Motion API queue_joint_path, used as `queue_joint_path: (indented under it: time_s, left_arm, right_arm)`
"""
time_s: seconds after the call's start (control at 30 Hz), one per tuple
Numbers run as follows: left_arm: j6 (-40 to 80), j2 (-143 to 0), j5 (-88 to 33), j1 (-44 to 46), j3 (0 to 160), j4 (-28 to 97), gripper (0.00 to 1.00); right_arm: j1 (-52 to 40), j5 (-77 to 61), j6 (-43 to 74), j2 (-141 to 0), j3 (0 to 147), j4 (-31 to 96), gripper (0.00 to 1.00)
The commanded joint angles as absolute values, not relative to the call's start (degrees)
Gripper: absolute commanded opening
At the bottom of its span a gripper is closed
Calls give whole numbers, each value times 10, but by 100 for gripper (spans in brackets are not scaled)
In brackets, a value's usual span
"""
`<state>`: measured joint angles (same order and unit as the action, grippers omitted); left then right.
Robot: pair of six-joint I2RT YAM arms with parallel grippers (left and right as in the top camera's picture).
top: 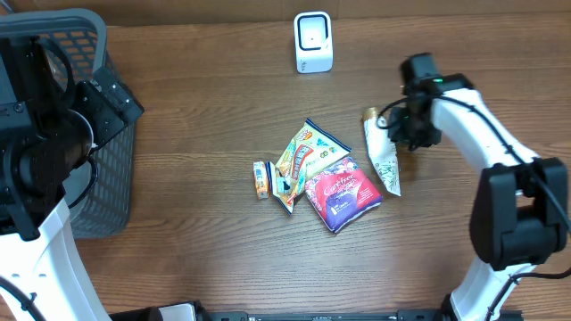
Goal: Scan the item barcode
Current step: 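Close the right gripper around the white floral bottle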
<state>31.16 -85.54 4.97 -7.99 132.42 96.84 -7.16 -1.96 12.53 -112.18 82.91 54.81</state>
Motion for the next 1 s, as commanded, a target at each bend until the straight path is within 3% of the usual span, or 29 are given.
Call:
queue_joint_path:
  time_s: [0.0,0.13,0.23,0.67,0.97]
  left_arm:
    - [302,-858,49,-83,1329,968,100]
    - [302,-859,49,-83,1329,968,100]
    - [302,-859,49,-83,1329,968,100]
    - [302,-859,49,-83,1329,968,100]
    - [302,-859,49,-83,1329,968,100]
  right_arm:
    - [-58,-155,68,-1120,806,541,33]
    - [-62,-199,47,-1120,784,536,37]
    - [-77,-262,4,-1120,773,533,48]
    - [-133,-226,15,-1120,783,537,48]
    - [-133,-170,15,-1119,907,639,54]
